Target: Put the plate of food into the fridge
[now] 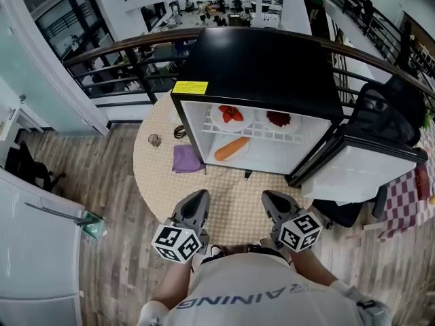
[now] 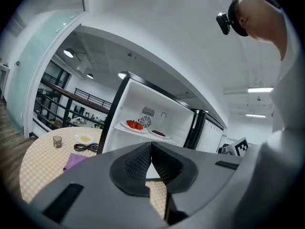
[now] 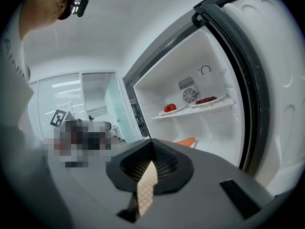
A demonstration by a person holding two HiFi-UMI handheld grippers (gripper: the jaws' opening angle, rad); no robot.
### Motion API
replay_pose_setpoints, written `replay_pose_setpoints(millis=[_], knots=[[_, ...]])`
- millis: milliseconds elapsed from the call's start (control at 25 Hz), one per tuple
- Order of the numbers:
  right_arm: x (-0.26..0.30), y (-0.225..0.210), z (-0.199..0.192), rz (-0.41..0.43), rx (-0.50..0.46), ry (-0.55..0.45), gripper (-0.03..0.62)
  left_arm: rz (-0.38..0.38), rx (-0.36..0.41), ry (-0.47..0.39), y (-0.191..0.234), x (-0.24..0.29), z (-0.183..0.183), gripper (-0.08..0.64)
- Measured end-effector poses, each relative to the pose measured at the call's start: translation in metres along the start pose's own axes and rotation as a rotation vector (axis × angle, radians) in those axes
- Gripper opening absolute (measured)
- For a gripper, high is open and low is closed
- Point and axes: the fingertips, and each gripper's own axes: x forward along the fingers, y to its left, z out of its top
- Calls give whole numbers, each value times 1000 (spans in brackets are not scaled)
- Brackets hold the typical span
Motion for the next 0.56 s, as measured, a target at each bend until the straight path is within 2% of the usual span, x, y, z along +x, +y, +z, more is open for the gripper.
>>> replay_pose_setpoints(millis=[560], knots=[[7,-1,8,-1,-9,-11,21,-15,-51,38,2,7,-7,11]])
